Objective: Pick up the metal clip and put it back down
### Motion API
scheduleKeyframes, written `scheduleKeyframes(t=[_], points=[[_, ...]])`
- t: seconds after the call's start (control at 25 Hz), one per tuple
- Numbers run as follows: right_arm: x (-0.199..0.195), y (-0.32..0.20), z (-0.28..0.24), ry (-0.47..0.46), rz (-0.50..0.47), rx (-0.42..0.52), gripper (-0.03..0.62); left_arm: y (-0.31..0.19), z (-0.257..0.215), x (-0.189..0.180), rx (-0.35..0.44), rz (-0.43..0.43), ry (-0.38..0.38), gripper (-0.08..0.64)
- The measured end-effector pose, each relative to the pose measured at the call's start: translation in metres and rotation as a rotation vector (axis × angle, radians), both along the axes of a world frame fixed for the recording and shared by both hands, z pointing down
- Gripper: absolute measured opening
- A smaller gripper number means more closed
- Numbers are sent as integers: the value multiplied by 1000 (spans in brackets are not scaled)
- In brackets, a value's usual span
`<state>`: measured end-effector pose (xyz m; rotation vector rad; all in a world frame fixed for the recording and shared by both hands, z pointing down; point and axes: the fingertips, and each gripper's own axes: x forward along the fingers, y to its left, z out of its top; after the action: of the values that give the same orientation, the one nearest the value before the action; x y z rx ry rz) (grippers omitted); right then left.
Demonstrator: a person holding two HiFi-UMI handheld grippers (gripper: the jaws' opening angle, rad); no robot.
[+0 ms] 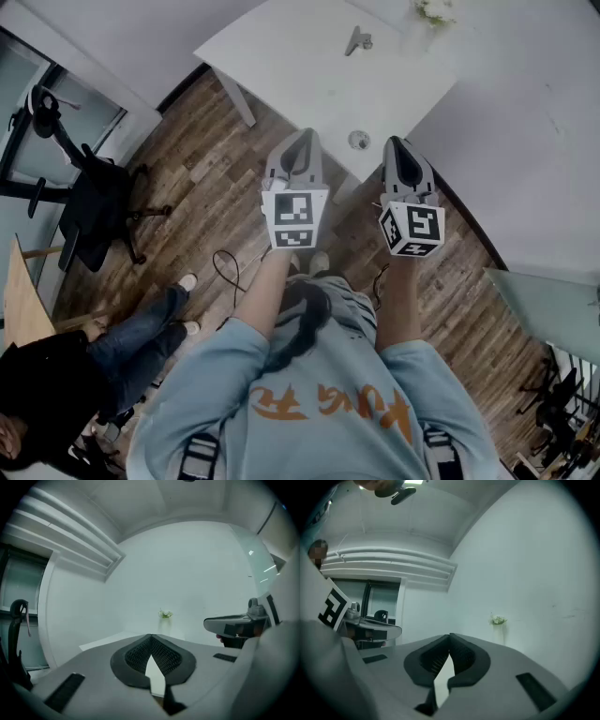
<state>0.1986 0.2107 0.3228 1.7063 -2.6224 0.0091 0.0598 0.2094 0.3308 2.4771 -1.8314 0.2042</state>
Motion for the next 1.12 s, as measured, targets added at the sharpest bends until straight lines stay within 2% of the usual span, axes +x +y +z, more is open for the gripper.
scheduleKeyframes(t=[0.16, 0.32, 0.64, 0.96, 1.12], points=[[7, -4, 3, -2, 0, -3, 0, -2, 2, 8, -3, 2, -7, 20], [15, -6, 0, -80, 30, 19, 0, -4, 4, 10, -8, 0, -12, 20], [32, -20, -2, -120, 33, 28, 0, -8, -6, 10, 19, -22, -24, 20], [9, -34, -12, -131, -52, 45, 0, -13, -22, -14, 57, -81, -34, 20], [6, -43, -13, -131, -61, 54, 0, -24, -22, -22, 60, -89, -40, 20]])
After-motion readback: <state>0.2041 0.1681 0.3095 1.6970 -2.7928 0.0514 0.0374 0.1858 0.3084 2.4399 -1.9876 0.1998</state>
